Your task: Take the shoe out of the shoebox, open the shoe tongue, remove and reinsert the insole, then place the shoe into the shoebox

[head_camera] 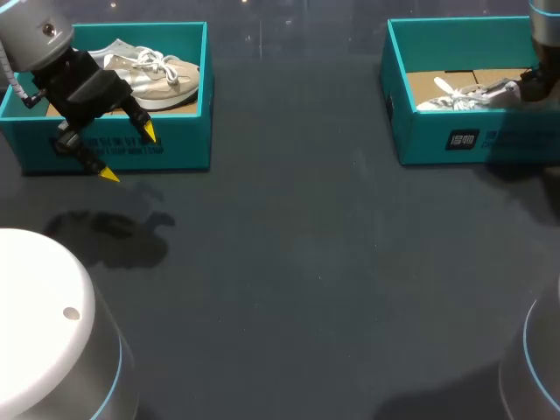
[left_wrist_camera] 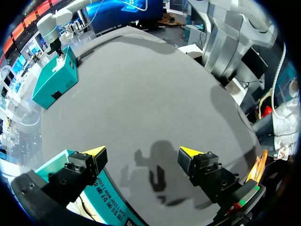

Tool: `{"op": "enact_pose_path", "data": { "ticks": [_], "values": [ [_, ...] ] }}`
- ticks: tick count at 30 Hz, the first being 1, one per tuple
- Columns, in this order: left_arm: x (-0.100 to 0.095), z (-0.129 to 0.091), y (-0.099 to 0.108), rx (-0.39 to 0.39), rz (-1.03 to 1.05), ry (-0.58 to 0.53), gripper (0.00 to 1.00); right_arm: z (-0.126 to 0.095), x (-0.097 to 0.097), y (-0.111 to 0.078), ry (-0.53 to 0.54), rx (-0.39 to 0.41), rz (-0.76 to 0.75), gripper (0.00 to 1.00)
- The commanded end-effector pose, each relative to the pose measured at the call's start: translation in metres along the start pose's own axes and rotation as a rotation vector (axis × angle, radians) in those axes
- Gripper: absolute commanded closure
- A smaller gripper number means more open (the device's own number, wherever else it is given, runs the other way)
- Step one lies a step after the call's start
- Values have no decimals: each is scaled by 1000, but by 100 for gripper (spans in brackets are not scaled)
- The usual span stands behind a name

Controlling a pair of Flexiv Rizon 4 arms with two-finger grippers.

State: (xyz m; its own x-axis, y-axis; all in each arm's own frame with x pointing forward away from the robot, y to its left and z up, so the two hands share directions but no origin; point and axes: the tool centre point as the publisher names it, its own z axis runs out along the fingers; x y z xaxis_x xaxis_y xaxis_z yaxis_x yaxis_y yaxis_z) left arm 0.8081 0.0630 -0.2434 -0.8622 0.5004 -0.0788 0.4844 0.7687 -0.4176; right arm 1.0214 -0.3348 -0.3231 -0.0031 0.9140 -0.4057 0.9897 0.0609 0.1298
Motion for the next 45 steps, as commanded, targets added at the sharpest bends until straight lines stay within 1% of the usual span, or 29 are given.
{"op": "enact_pose_path", "data": {
  "ticks": [1,14,25,31,40,41,42,43,45],
  "values": [
    [1,-1,0,-3,1,0,0,3,4,0,1,5,0,100],
    [1,-1,0,-3,1,0,0,18,17,-6,18,31,-6,100],
    [1,-1,0,-3,1,0,0,31,16,-4,28,58,7,100],
    [1,-1,0,-3,1,0,0,33,10,-5,31,61,22,100],
    [1,-1,0,-3,1,0,0,37,10,-3,25,71,18,100],
    [1,-1,0,-3,1,0,0,38,10,-3,26,73,15,86],
    [1,-1,0,-3,1,0,0,38,10,-3,27,74,14,76],
    [1,-1,0,-3,1,0,0,39,10,-3,27,76,13,69],
    [1,-1,0,-3,1,0,0,40,11,-3,29,79,11,66]
  ]
}}
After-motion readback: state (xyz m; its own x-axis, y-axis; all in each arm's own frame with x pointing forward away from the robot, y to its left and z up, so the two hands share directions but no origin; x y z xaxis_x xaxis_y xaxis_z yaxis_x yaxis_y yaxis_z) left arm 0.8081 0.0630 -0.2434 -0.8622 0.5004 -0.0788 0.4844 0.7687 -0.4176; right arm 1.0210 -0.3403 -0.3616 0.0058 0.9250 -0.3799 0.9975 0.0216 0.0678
